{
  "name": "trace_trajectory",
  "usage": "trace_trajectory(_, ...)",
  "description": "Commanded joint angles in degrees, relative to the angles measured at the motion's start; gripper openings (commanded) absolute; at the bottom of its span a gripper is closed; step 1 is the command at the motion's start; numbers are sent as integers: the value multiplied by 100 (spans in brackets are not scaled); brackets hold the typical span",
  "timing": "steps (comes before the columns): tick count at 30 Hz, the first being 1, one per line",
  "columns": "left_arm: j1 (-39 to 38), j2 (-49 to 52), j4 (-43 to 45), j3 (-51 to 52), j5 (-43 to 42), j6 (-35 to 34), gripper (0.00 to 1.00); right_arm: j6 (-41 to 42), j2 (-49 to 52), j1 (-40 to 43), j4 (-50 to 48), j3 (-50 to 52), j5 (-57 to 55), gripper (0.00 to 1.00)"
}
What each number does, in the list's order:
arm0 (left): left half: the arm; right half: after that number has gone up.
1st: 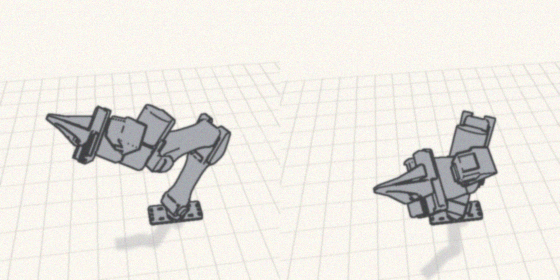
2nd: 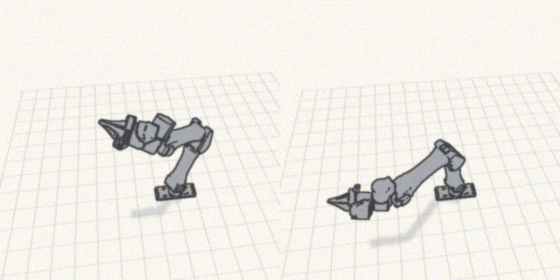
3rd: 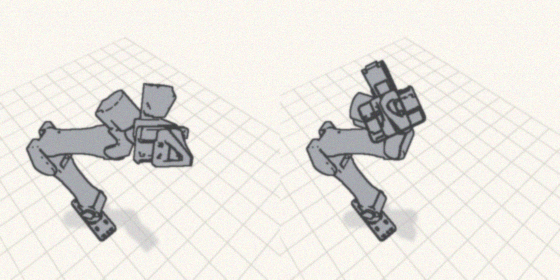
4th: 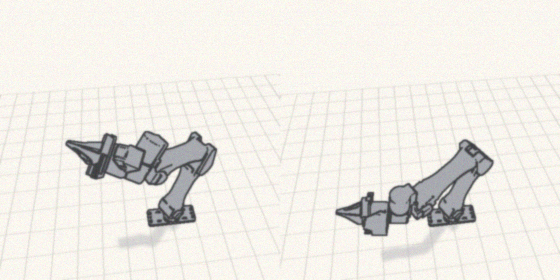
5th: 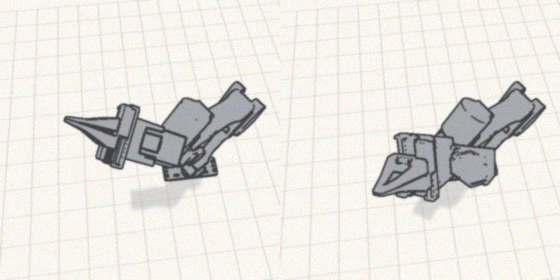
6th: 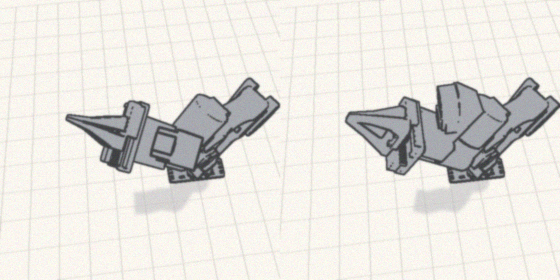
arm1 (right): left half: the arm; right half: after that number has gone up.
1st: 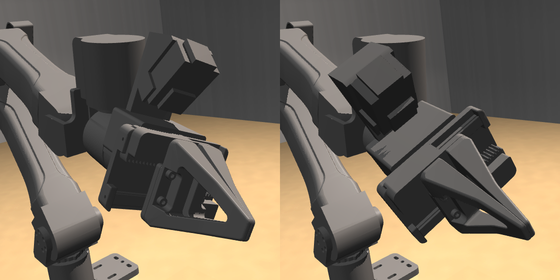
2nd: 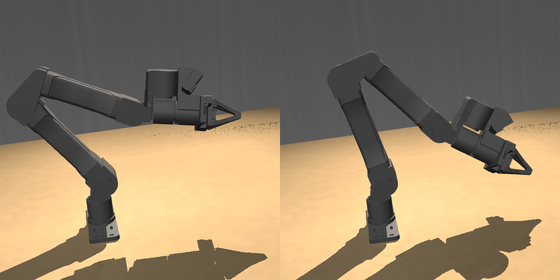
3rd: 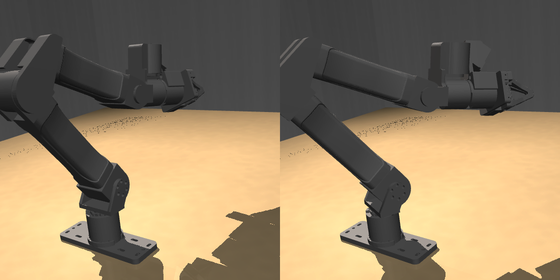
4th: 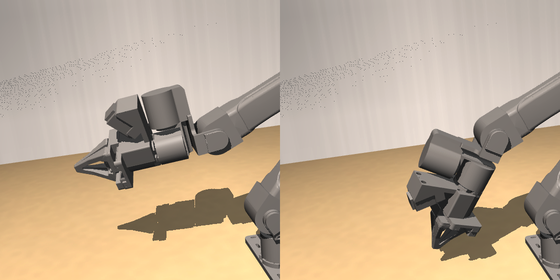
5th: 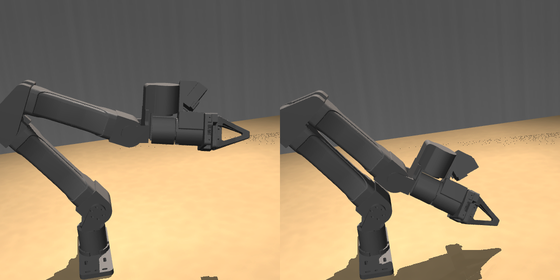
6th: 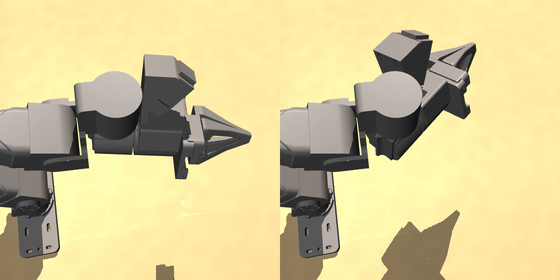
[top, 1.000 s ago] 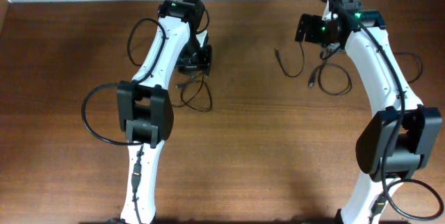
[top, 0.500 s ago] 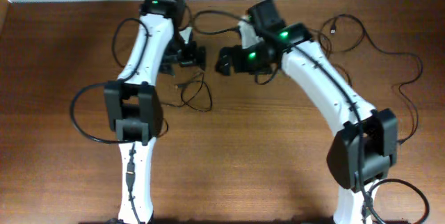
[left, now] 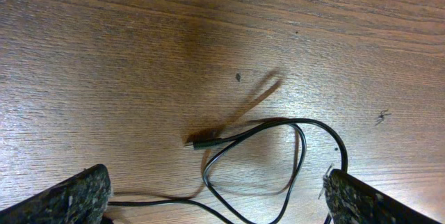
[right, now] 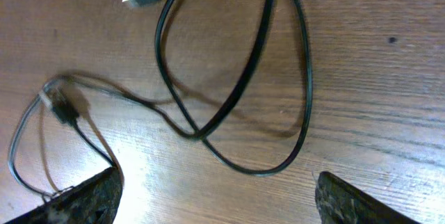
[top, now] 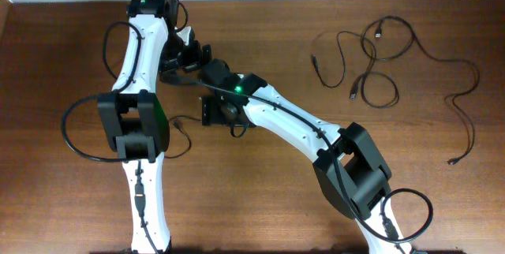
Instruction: Untangle cables
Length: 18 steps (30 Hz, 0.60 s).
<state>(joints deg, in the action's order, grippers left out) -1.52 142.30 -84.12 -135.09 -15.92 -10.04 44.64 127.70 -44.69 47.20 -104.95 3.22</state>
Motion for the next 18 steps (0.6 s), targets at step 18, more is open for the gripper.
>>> trace_trajectory(18, -37, 55, 15, 7, -85, 50, 99, 5904, 28, 7, -251, 17, -291, 98)
